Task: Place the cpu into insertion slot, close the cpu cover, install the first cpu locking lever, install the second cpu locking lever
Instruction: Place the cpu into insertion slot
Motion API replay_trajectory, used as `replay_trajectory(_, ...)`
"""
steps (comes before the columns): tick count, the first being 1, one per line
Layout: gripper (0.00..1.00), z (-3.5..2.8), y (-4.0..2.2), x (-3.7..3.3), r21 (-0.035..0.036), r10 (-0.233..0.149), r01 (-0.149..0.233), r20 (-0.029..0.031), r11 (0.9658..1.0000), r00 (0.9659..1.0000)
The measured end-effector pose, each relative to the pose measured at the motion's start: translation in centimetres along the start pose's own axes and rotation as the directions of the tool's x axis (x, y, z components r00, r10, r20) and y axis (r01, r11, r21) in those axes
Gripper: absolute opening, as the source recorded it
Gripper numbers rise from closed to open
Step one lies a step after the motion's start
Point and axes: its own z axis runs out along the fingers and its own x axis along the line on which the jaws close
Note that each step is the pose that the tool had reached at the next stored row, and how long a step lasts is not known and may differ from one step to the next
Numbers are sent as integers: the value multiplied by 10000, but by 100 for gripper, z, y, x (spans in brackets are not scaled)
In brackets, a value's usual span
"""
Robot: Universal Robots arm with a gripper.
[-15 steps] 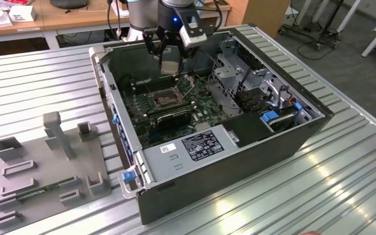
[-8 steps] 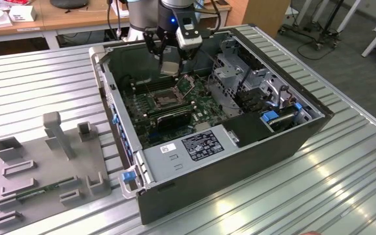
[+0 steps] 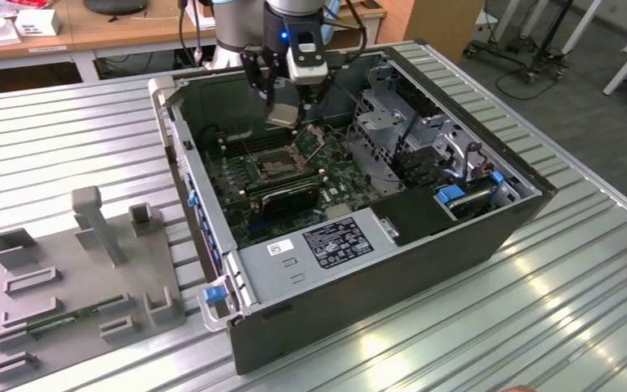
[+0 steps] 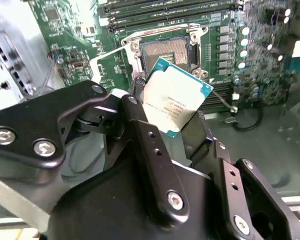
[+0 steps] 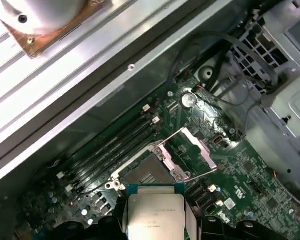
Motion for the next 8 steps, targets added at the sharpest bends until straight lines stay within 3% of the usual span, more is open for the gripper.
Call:
replay_trajectory(4,54,13,-1,0,-16,716,-716,64,9974,9974)
replay_trajectory(8,54,26,-2,0,-38,1438,-1438,126,9896,9895)
